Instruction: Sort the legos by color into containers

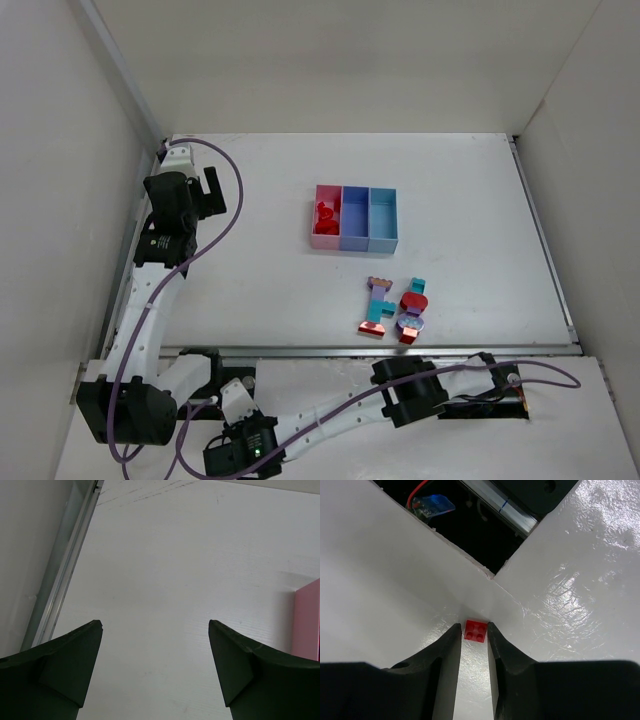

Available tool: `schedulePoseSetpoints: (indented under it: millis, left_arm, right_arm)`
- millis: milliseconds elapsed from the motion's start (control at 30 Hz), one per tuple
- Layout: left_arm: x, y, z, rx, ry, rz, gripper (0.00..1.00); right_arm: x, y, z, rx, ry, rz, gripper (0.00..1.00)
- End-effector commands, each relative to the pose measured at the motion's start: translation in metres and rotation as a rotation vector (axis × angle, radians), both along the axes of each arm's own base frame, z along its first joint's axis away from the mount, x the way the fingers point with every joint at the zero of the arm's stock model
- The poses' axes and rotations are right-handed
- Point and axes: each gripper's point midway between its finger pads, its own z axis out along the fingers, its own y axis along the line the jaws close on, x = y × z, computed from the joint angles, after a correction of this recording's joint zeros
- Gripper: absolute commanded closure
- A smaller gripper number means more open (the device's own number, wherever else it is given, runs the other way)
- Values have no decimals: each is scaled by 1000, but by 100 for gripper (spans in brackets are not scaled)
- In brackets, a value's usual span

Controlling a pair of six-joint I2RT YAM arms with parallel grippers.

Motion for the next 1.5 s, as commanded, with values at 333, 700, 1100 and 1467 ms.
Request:
schedulePoseSetpoints:
  millis: [333, 700, 1100, 1467]
  left_arm:
    - [1, 0, 16, 3, -62, -8, 15]
    - [0, 1, 12, 12, -51, -11, 15]
    - [1, 0, 14, 12, -61, -11, 15]
    - [0, 1, 9, 21, -50, -14, 15]
  right_arm:
    - [-17, -9, -6, -46, 10, 14, 78]
    - [-11, -12, 5, -30, -12, -11, 84]
    - [-4, -17, 17, -27, -37, -25, 84]
    - [0, -20, 30, -12, -47, -45, 85]
